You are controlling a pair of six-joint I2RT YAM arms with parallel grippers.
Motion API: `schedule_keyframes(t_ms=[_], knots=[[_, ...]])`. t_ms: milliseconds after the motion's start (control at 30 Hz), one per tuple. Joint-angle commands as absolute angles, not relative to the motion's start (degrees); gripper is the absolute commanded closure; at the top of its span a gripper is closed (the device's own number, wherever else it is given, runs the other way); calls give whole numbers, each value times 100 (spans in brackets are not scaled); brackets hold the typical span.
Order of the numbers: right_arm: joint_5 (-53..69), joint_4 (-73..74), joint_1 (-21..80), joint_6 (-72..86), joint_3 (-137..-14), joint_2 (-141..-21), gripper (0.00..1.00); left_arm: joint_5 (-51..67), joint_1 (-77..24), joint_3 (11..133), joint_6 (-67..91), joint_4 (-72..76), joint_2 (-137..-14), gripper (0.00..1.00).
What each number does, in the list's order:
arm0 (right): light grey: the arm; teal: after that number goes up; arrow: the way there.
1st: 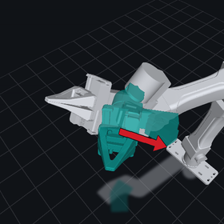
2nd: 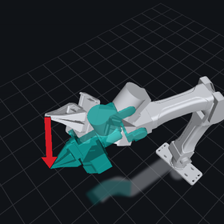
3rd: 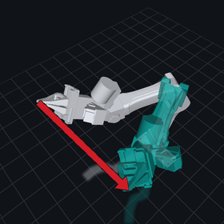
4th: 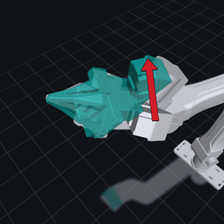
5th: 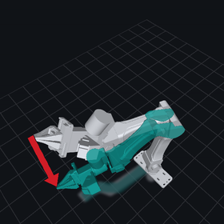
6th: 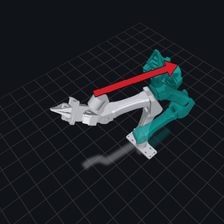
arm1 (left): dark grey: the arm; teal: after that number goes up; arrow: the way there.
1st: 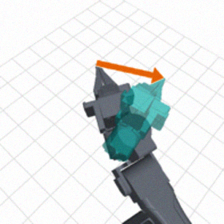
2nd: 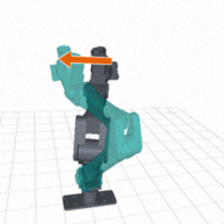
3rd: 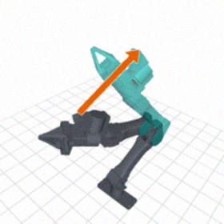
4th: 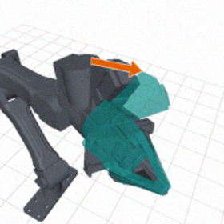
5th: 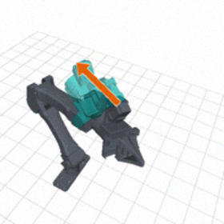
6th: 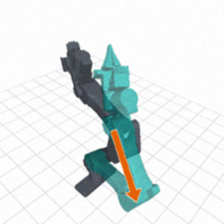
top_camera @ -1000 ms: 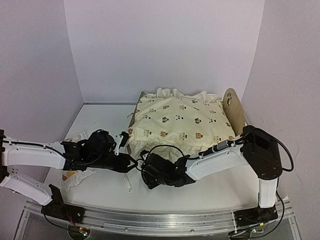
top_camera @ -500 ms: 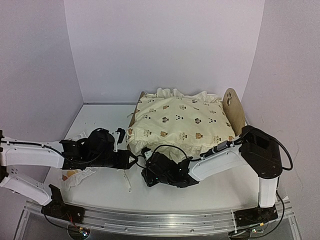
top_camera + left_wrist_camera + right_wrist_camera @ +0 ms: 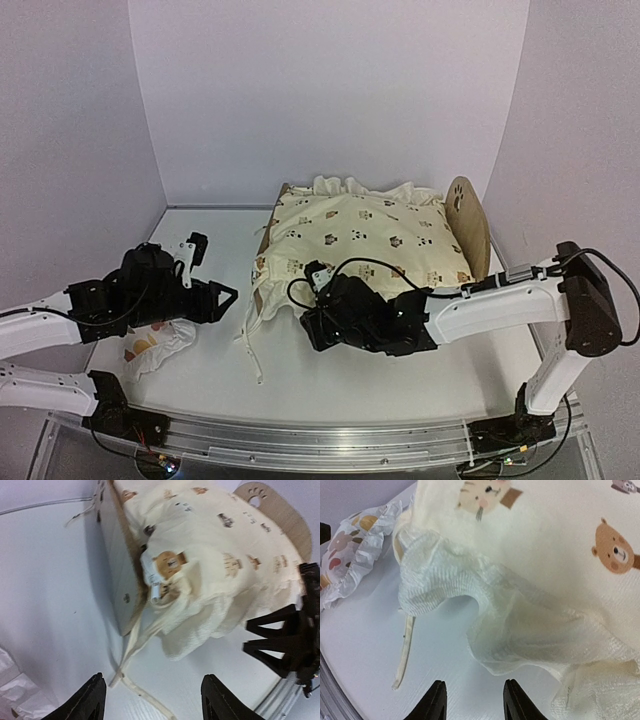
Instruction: Set up the pet bed
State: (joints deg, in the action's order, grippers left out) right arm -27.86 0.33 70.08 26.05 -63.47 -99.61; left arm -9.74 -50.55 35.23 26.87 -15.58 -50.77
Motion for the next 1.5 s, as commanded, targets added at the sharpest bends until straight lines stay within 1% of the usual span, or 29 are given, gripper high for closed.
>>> schedule_keyframes(t_ms=[0,100,267,500,600,700,833,967,1133,1233,1333,1467], knots=[[-2579,365,7022,2823,-6330,-9949,60,-1891,-4945,3688,2988,-2204,-6048,34],[-2291,188,7023,2900,-6287,-10057,61,-1461,-4760,3562,2838,-1672,-6527,38],[-1999,-178,7035,2960,-6293,-10295,61,-672,-4660,3268,2504,-705,-6761,40],[-1846,-833,7024,2861,-6477,-10772,61,-285,-4468,3278,2319,-171,-7452,40],[-1935,-959,7026,2824,-6702,-11017,60,-407,-4330,3341,2340,-41,-7778,45],[-2027,-1034,7030,2801,-6890,-11231,60,-456,-4243,3414,2339,173,-8027,58],[-2059,-1127,7031,2825,-7196,-11563,59,-400,-4224,3520,2385,233,-8173,85],[-2210,-1228,7023,2922,-7483,-11905,58,-234,-4211,3516,2416,268,-8092,99],[-2329,-1267,7027,3222,-7995,-12377,55,-709,-4210,3681,2479,-475,-7712,100],[-2602,-1272,7026,3431,-8213,-12622,53,-893,-4210,3700,2539,-789,-7489,100],[-2796,-1274,7022,3545,-8457,-12834,51,-973,-4209,3662,2603,-999,-7332,100],[-2910,-1277,7025,3761,-8843,-13204,50,-968,-4210,3633,2637,-1165,-7203,100]])
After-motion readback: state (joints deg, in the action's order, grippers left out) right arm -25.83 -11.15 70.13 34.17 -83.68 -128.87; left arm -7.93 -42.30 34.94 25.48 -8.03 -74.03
